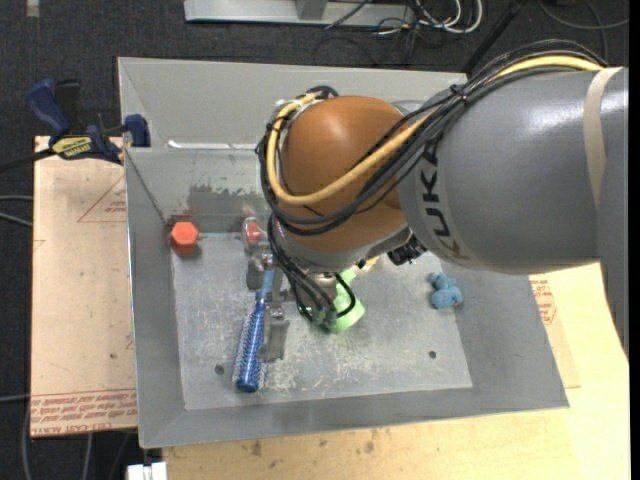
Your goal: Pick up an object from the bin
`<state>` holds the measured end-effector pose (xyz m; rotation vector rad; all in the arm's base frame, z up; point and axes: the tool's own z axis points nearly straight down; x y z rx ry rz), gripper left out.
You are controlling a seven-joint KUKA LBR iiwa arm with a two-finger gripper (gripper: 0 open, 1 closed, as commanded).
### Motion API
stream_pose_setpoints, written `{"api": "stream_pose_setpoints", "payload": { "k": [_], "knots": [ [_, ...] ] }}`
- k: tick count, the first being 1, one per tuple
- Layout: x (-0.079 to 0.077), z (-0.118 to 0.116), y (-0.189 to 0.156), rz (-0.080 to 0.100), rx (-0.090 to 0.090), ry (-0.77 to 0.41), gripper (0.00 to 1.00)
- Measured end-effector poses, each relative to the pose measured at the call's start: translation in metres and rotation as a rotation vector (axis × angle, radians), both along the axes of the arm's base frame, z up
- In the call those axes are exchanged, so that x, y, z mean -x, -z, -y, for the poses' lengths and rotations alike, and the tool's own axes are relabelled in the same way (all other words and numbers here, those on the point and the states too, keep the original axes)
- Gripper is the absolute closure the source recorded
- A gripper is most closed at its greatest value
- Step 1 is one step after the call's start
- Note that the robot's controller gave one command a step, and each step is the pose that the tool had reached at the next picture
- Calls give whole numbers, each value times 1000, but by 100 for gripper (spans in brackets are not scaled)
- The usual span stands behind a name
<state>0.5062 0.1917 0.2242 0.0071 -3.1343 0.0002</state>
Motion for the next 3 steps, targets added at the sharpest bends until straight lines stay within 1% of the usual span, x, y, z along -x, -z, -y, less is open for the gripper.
{"api": "stream_pose_setpoints", "payload": {
  "k": [1,2,3],
  "knots": [
    [-7,9,68,1,1,-98,0],
    [-29,24,156,4,-2,-339,0],
    [-29,24,155,5,-3,-338,100]
  ]
}}
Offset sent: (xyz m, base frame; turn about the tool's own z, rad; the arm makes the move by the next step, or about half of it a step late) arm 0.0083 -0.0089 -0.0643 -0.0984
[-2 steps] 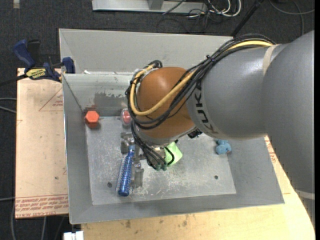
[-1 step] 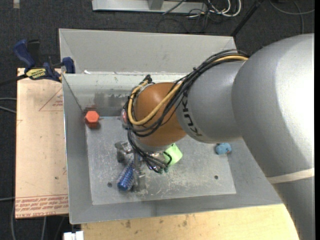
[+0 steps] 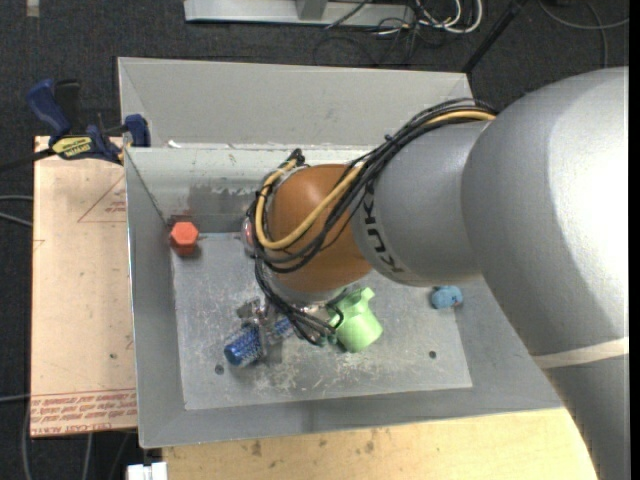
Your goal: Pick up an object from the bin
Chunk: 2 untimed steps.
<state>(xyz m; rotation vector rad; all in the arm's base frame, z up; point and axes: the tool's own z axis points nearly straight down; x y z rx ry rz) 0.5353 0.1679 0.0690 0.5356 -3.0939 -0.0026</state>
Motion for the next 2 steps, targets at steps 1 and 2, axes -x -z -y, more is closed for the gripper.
{"api": "stream_pose_setpoints", "payload": {
  "k": [1,2],
  "knots": [
    [-8,-5,-124,10,-3,58,100],
    [-27,6,-199,9,0,-334,100]
  ]
}}
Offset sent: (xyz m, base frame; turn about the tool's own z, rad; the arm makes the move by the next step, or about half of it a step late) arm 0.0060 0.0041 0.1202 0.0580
